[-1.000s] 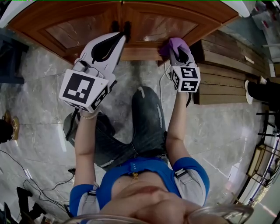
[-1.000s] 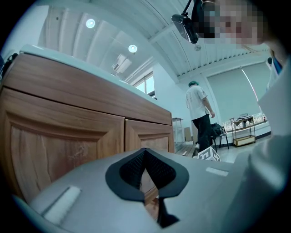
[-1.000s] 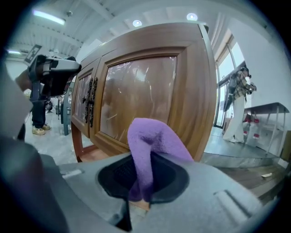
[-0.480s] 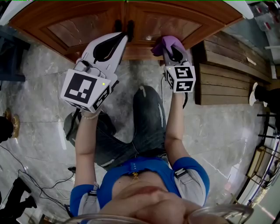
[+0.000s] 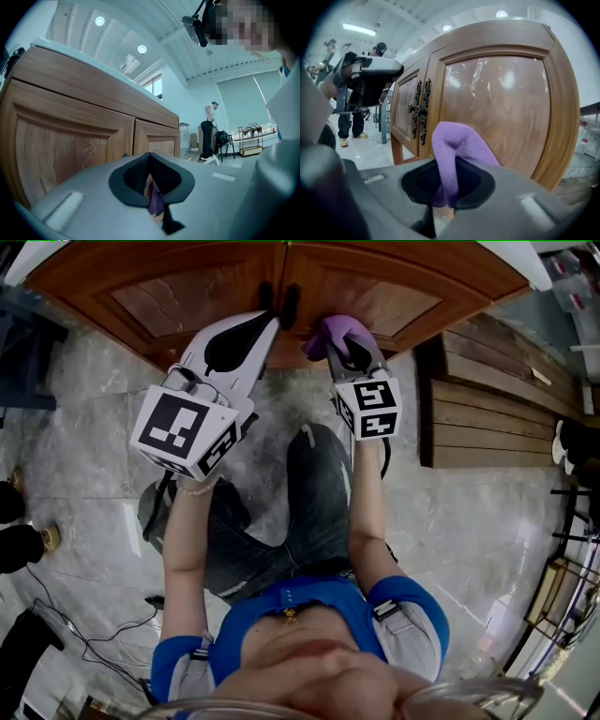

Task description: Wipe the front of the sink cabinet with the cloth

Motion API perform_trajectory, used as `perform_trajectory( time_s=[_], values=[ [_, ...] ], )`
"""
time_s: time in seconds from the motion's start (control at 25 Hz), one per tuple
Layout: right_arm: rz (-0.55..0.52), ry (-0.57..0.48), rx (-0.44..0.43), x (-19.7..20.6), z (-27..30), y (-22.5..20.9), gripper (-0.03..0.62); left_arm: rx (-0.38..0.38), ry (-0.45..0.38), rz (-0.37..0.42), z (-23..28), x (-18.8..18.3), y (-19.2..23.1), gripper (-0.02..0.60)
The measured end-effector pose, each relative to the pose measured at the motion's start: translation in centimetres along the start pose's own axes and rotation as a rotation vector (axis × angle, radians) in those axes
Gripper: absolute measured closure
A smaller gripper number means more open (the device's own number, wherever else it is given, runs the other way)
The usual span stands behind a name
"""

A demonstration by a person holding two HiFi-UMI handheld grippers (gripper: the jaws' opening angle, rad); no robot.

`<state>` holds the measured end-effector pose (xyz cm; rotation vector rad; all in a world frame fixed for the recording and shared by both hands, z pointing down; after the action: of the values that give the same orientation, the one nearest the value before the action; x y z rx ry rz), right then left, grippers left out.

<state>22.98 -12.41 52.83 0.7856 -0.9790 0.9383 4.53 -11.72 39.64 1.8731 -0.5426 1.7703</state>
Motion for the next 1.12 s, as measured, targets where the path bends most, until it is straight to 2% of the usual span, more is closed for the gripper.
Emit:
perform_trajectory(
  time_s=[0.4, 1.12],
  values=[
    [-0.015, -0.022, -0.083, -1.3, 2.0, 3.1, 0.537, -0.005, -0.001, -0.002, -0.2, 0.0, 0.3, 0.581],
    [-0.02, -0.013, -0.094, -1.2, 1.9, 3.1, 0.537, -0.015, 0.029, -0.006, 0.3, 1.0, 0.7, 0.581]
  ],
)
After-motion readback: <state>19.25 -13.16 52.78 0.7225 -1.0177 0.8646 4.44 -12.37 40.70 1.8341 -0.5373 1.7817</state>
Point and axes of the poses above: the fingertips, and each gripper's own axes: z forward along the fingers, y to its left, x out of its underside, the point moved 7 cm from there along -z, backward along the fingers, and after that the axes turned 2 degrees about -x, right-handed, at the moved point
